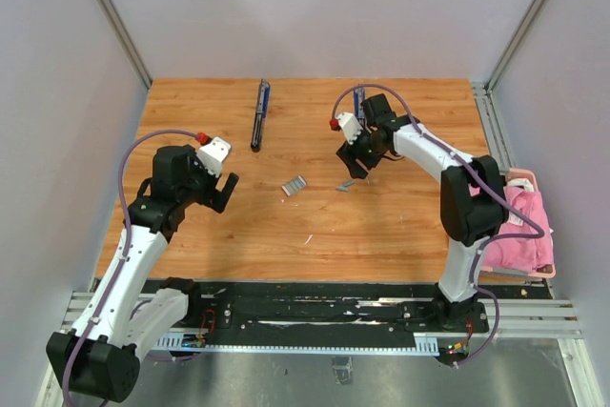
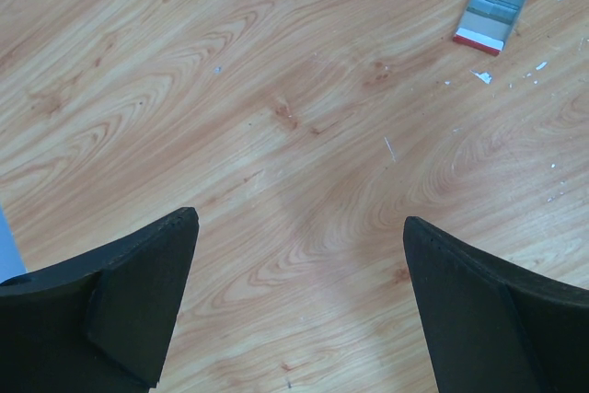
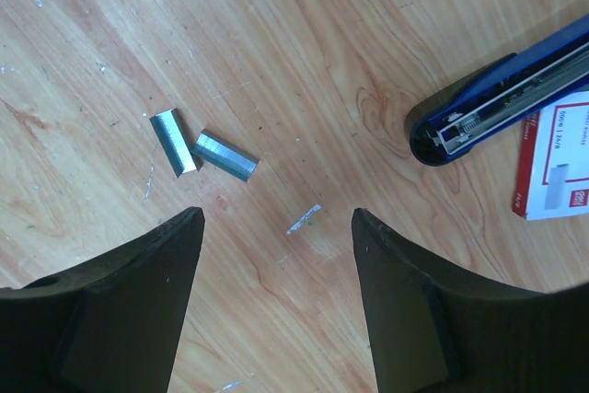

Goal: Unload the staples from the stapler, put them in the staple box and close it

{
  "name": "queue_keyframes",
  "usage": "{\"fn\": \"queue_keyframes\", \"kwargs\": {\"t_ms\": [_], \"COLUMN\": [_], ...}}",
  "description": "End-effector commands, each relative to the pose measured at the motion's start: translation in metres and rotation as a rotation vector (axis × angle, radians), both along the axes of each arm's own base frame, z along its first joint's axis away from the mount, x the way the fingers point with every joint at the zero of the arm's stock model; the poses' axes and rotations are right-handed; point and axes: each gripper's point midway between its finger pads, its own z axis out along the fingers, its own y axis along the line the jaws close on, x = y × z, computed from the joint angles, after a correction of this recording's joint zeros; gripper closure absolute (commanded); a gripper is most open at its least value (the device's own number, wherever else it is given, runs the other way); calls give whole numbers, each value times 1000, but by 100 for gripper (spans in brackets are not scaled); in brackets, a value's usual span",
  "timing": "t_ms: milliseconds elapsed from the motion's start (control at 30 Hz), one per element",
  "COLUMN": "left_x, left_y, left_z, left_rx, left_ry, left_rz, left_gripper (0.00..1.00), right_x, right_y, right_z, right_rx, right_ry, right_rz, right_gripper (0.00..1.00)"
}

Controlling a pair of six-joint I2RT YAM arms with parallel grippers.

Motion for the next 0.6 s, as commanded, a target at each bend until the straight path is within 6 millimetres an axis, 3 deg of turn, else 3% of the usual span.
{"fn": "queue_keyframes", "kwargs": {"t_ms": [0,133,567], "left_x": [1,1,2], "left_y": [-1,-1,0], "left_z": [4,3,2], "left_rx": [-7,-5,3], "left_ry": [-23,-22,-23], "left_rz": [-12,-13,-7], "left_gripper": [2,2,2], "right_x": [-9,-9,0], "right_y": [-1,1,17], "right_z": [-23,-35,-44], "right_rx": [-37,-53,-69], "right_ry": [46,72,61], "right_rz": [64,68,15], "right_gripper": [33,34,40]}}
